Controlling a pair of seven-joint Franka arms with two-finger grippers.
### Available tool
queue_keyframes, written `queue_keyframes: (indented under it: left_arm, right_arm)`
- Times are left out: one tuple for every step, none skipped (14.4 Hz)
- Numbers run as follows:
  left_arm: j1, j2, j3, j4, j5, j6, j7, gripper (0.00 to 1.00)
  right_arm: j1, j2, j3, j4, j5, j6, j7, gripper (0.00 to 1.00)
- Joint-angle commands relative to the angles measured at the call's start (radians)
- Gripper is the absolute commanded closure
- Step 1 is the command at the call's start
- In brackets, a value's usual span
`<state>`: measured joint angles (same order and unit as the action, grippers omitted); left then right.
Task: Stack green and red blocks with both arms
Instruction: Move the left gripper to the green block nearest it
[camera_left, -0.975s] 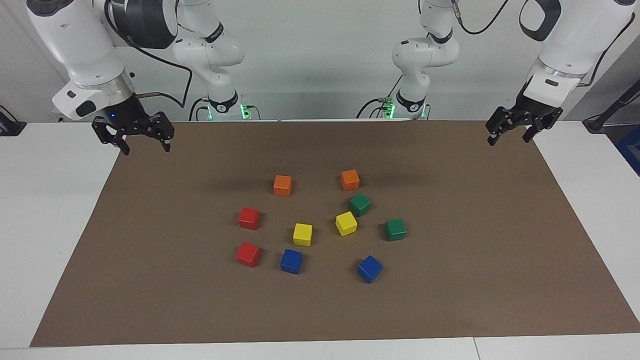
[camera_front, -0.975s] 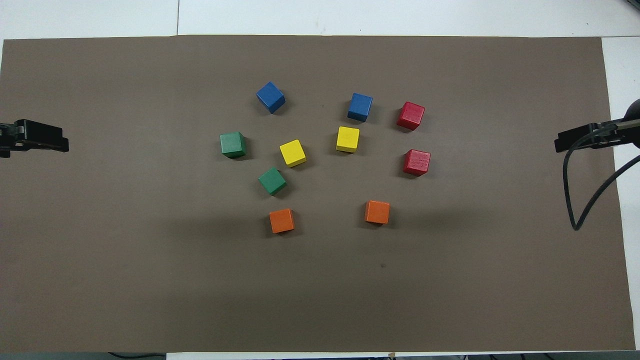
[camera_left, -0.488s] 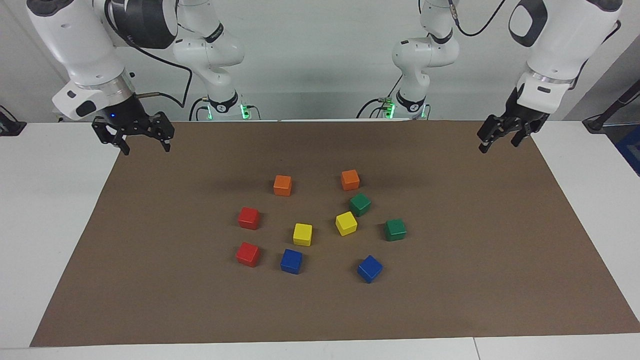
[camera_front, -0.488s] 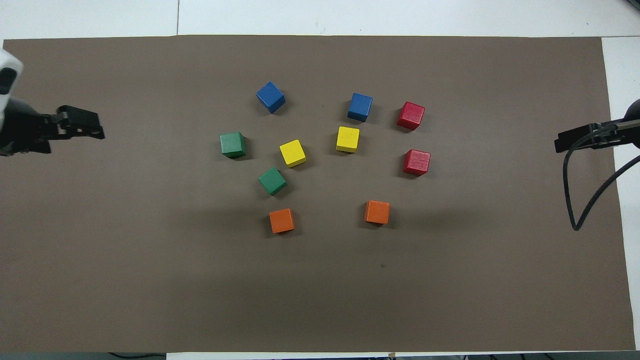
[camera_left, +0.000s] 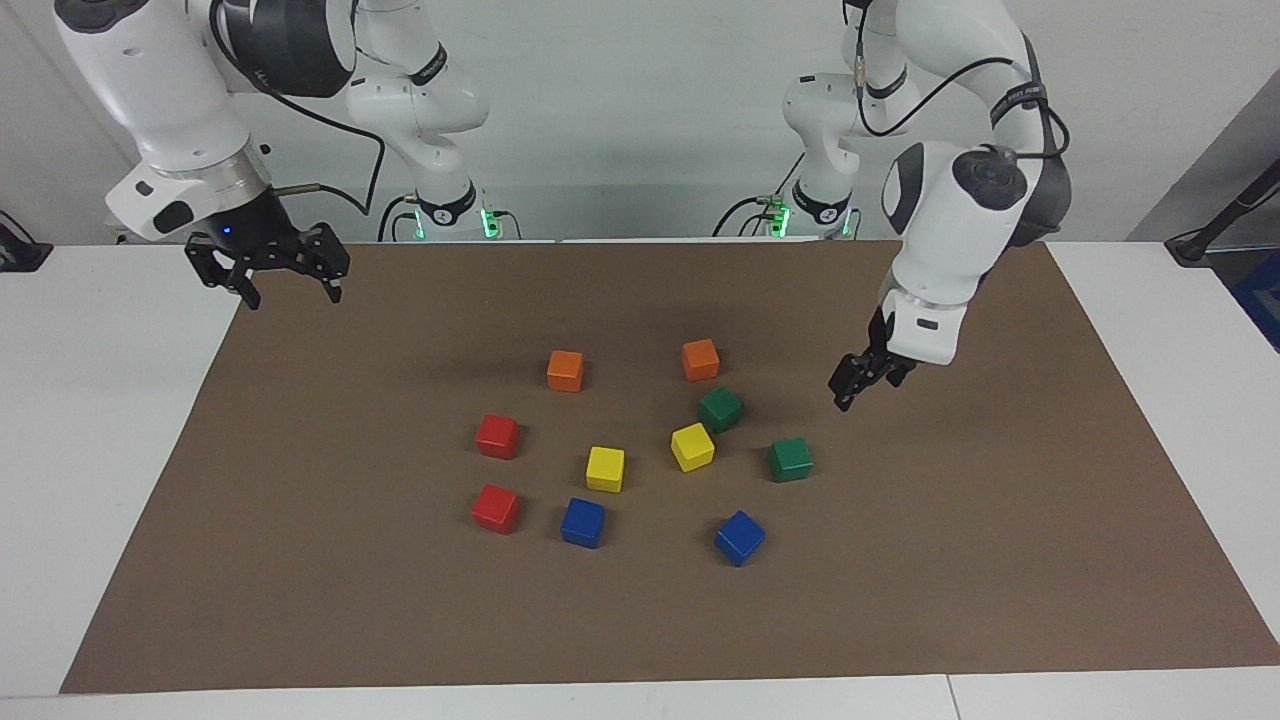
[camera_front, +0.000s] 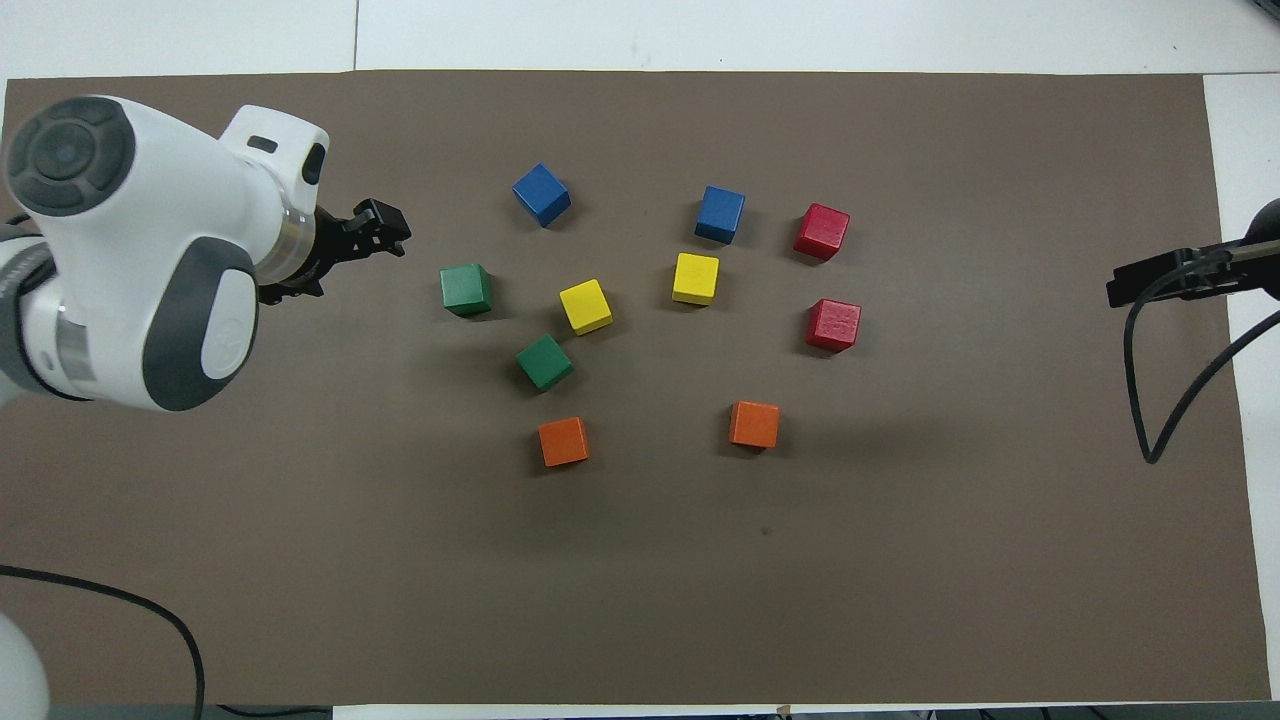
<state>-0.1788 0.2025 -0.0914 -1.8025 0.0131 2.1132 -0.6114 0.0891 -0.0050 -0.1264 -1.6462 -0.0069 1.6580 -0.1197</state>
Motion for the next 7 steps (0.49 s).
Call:
queue_keyframes:
  left_arm:
    - [-0.037, 0.035, 0.013, -0.048, 0.074, 0.103, 0.045, 0.00]
    - [-0.039, 0.058, 0.013, -0.043, 0.094, 0.126, 0.048, 0.00]
    - [-0.054, 0.086, 0.012, -0.043, 0.110, 0.148, 0.050, 0.00]
    - [-0.082, 0.115, 0.013, -0.043, 0.117, 0.165, 0.047, 0.00]
    - [-0.093, 0.142, 0.013, -0.032, 0.119, 0.181, 0.047, 0.00]
    - [-0.102, 0.155, 0.013, -0.012, 0.117, 0.186, 0.047, 0.00]
    - [-0.106, 0.172, 0.012, 0.014, 0.119, 0.173, 0.048, 0.00]
  right_arm:
    - [0.021, -0.056, 0.005, -0.098, 0.004, 0.026, 0.110, 0.00]
    - [0.055, -0.067, 0.005, -0.133, 0.004, 0.064, 0.197, 0.00]
    - [0.090, -0.069, 0.005, -0.164, 0.004, 0.101, 0.263, 0.00]
    - [0.127, -0.067, 0.005, -0.190, 0.004, 0.141, 0.332, 0.00]
    - [0.151, -0.056, 0.005, -0.211, 0.004, 0.173, 0.404, 0.00]
    - [0.171, -0.038, 0.005, -0.231, 0.004, 0.208, 0.470, 0.00]
    - [0.193, -0.014, 0.005, -0.247, 0.004, 0.247, 0.521, 0.00]
